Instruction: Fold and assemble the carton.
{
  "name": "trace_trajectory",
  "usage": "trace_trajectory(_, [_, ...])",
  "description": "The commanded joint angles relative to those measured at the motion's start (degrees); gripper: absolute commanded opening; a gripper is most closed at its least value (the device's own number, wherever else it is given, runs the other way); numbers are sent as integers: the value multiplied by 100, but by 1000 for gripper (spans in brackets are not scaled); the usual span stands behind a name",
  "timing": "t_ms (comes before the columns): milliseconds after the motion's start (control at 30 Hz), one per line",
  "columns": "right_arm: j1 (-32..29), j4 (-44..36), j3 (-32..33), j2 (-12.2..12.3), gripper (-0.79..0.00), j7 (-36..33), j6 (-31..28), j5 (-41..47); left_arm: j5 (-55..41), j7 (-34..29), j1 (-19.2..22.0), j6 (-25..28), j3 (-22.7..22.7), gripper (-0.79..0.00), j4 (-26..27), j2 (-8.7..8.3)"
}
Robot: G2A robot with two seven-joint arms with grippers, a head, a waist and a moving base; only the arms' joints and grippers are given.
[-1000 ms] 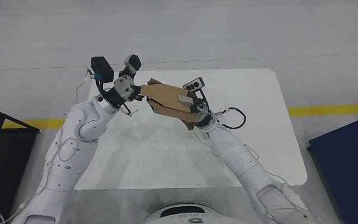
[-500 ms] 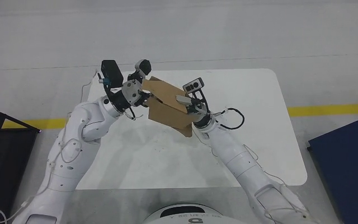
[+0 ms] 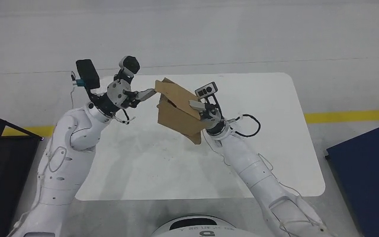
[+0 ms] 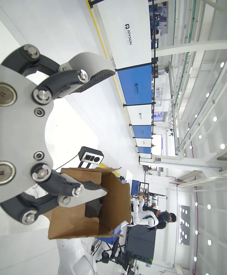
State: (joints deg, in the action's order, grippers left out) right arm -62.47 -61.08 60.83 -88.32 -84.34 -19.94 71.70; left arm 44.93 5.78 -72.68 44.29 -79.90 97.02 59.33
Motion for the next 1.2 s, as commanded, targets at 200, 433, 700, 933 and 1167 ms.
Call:
trace_trajectory(200, [44, 21, -40, -80, -785, -110, 110, 7, -267, -50, -162, -486, -208, 0, -187, 14])
trace_trajectory(433, [49, 127, -123, -159, -785, -128, 128, -28, -242, -198, -83, -276, 89, 0, -173, 59])
trace_trajectory(700, [87, 314, -200, -248, -785, -102, 103, -75, -364, -202, -49, 442, 257, 0, -161, 76])
trace_trajectory(933, [149, 477, -221, -311, -785, -77, 78, -74, -90, -438, -88, 576, 189, 0, -110, 56])
trace_trajectory(1167, [161, 510, -217, -354, -785, -100, 101, -130, -149, -504, -129, 359, 193, 0, -112, 69])
